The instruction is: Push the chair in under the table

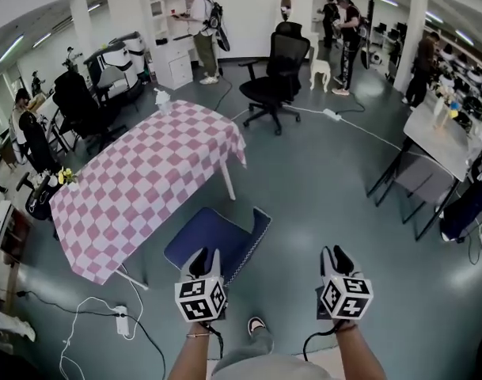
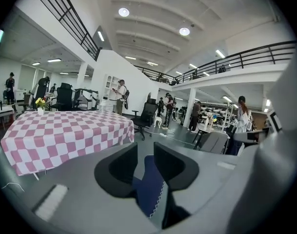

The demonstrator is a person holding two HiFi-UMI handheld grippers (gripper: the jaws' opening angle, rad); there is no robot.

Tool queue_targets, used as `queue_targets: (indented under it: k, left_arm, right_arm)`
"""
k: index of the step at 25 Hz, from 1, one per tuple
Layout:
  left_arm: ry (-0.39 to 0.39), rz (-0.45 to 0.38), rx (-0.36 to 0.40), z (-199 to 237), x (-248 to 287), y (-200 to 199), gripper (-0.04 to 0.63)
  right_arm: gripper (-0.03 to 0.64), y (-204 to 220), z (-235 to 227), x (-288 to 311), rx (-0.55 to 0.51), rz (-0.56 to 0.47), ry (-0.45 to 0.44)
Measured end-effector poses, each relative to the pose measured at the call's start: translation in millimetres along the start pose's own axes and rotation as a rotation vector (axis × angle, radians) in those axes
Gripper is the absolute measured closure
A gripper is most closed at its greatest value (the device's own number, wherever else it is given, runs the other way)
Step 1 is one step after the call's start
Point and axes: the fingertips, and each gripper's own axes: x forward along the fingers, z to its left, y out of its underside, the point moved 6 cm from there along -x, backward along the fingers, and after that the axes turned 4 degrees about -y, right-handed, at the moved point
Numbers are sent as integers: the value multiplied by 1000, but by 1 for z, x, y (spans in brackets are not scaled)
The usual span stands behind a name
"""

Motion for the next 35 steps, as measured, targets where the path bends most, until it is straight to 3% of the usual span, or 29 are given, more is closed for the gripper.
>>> queue_targets:
  k: [7,14,19,28,31,35]
  left_arm:
    - [-47,7,-34,6,48,-22,489]
    - [-141,7,-63,26,48,-27,489]
    - [-263,-21,-114,22,51,-31,489]
    - [-447,-57,-190,29,9,-19,489]
    - [-453,-33,-176,23,4,-13,489]
    - [-460,34,-87,15,-1,-1,488]
  right_arm:
    - [506,-35,-10,70,-10,8,-54]
    - [506,-43,3,115,-31,59,-145]
    - [506,-67,7,163,-86,77,-287]
    - [506,-72,52,204,-183,144,-533]
    - [506,-65,60,215,-226,193,-636]
    - [506,-55,69,224,-355,255,-813]
